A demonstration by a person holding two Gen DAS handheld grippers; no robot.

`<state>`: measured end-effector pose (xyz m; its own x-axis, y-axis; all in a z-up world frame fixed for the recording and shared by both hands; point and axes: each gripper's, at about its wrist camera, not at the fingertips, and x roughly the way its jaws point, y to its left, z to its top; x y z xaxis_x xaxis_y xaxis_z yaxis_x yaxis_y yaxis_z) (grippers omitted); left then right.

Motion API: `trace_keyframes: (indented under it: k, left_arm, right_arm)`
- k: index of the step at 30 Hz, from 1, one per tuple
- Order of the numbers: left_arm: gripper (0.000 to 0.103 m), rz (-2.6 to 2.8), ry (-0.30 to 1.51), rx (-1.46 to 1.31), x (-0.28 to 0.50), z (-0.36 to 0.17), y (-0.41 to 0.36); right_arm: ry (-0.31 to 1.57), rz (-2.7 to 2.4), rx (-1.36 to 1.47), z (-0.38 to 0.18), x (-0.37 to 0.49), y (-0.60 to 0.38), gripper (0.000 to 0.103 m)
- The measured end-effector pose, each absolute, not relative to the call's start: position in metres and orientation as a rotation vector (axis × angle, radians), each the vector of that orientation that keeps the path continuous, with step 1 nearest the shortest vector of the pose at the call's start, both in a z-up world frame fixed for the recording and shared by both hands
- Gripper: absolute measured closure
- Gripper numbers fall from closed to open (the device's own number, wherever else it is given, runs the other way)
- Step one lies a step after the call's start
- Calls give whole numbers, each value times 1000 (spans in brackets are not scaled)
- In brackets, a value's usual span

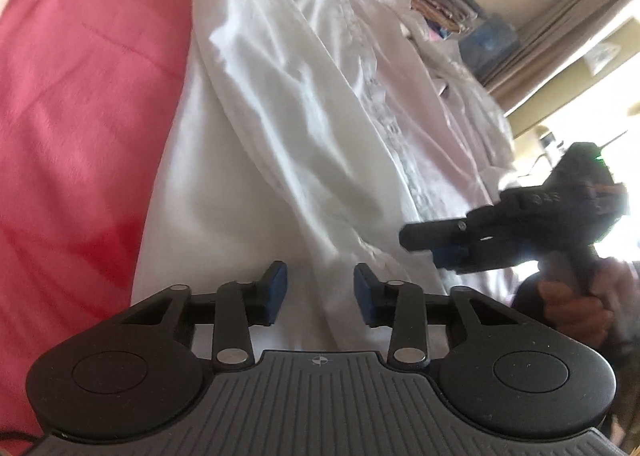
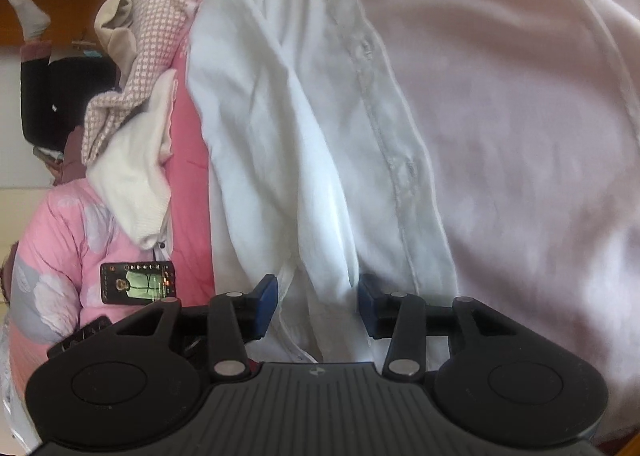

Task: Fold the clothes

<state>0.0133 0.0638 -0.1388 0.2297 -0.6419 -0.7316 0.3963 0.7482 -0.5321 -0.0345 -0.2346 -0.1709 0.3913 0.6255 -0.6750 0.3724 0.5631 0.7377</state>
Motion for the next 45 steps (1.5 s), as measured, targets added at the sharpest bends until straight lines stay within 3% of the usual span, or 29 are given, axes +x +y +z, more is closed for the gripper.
trace_keyframes:
  k: [4, 6, 8, 10, 13, 22, 24, 26, 28, 35, 45]
  left_arm:
    - [73, -725, 1125, -211, 16, -138, 49]
    - [83, -705, 1129, -192, 16, -140, 47]
    - [98, -680, 1128, -179, 16, -142, 46]
    - [103, -663, 1131, -181, 15, -141, 50]
    - [103, -652, 1130, -168, 13, -136, 55]
    - [101, -661, 1136, -101, 6, -137, 51]
    - [92, -666, 1133, -94, 5, -134, 54]
    - [89, -658, 1119, -89, 7, -125, 61]
    - [87, -648, 1096, -92, 12, -114, 72]
    - [83, -523, 996, -200, 87, -98, 87]
    - [83, -371, 923, -647, 212, -127, 97]
  right_arm:
    - [1213, 221, 964, -168, -35, -229, 60]
    - [1217, 227, 941, -168, -36, -228, 64]
    - [1221, 229, 912, -168, -36, -226, 78]
    - [1231, 230, 871, -168, -35, -223, 91]
    - [1242, 233, 830, -165, -35, -221, 94]
    - [1270, 241, 714, -154, -34, -215, 92]
    - [1275, 243, 688, -152, -34, -214, 86]
    - [1255, 230, 613, -139, -31, -216, 70]
    - [1215, 206, 505, -119, -25, -221, 61]
    - [1015, 228, 303, -69, 55, -240, 61]
    - [936, 227, 343, -70, 226, -242, 61]
